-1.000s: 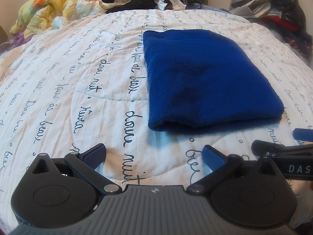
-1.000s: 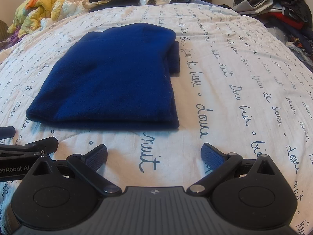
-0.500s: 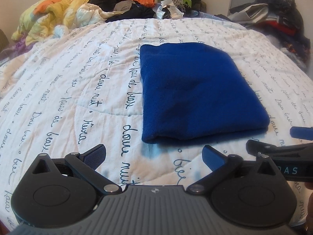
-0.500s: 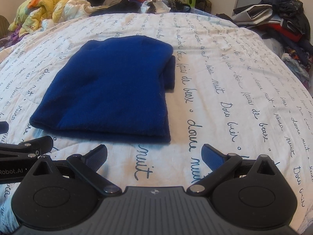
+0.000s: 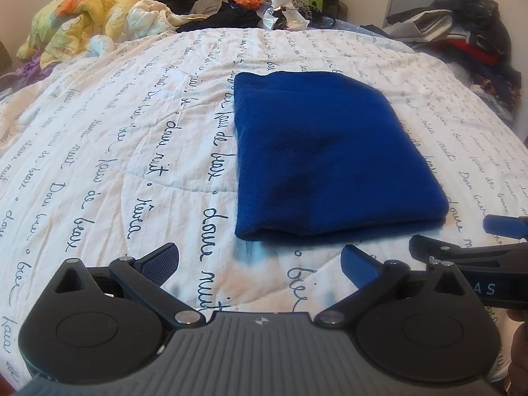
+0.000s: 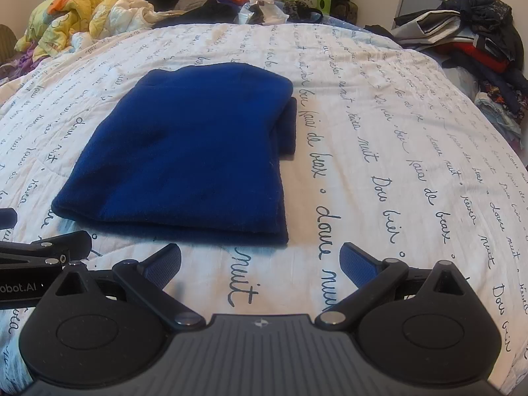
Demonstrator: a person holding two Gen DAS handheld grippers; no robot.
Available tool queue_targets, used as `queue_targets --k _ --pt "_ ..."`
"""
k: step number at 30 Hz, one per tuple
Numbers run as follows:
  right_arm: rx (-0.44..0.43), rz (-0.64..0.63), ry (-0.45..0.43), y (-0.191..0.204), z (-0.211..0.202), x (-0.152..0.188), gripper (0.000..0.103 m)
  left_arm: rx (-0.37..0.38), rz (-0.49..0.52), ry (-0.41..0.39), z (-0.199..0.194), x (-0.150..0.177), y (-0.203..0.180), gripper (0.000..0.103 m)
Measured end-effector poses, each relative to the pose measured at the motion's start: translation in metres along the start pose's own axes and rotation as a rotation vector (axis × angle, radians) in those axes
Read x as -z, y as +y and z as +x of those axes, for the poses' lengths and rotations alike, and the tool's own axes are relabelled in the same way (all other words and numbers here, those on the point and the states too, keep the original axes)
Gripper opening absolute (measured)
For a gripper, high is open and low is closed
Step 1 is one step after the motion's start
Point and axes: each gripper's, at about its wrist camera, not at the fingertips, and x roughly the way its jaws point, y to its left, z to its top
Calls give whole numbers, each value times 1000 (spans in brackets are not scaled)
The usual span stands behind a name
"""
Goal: Fold small clothes
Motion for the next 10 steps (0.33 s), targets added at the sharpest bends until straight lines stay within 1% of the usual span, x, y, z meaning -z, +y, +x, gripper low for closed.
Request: queue_targets --k 2,3,5,7,8,9,10 --pt "-1 -3 -1 0 0 0 103 8 4 -13 -1 1 0 103" --pt "-1 -6 -1 0 0 -1 103 2 11 -32 -3 3 -1 98" --pt "-10 -12 2 0 2 -1 103 -37 23 -57 -4 4 -5 94" --pt "-10 -11 7 0 2 -1 103 -33 7 -38 -1 3 -3 93" --pt "-18 -3 10 -1 3 -1 103 -20 -3 -28 0 2 -2 94" --pt "-37 12 14 -4 4 -1 103 -12 -3 -28 1 1 0 97" --pt "-67 33 23 -9 6 -1 103 -14 4 -29 1 0 2 103"
